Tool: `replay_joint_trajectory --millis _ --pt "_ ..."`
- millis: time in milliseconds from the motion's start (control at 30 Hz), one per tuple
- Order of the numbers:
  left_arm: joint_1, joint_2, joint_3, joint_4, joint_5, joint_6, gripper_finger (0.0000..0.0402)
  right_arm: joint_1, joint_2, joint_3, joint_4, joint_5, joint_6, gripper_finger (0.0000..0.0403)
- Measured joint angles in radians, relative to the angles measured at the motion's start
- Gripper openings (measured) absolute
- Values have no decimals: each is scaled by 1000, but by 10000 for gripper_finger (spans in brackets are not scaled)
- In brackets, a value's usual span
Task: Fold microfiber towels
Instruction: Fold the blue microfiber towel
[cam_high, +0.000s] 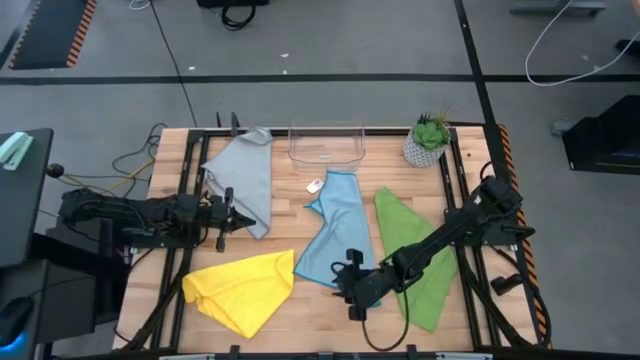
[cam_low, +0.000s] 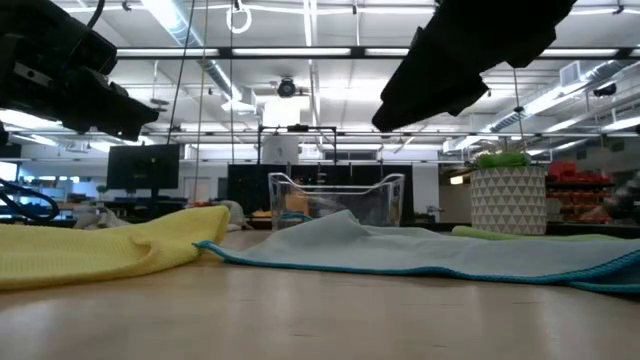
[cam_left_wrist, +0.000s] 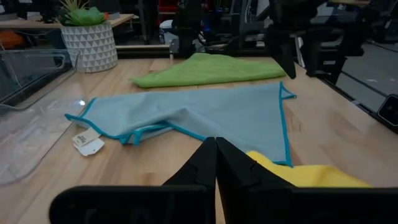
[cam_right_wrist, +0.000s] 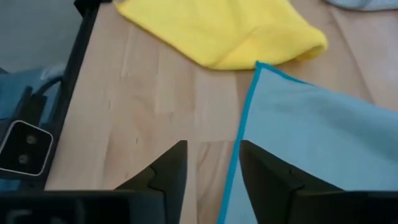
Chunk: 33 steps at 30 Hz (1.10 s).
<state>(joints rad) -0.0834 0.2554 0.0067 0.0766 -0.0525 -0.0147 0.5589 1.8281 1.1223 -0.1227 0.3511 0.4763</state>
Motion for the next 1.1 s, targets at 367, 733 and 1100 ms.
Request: replay_joint_trajectory --millis 367,733,1100 --pt "0 0 0 0 0 0 16 -22 181 263 -293 19 4 172" --pt "0 0 0 1 0 0 16 -110 258 341 -357 -68 23 171" --pt "0 0 0 2 0 0 15 -125 301 340 -343 -117 25 170"
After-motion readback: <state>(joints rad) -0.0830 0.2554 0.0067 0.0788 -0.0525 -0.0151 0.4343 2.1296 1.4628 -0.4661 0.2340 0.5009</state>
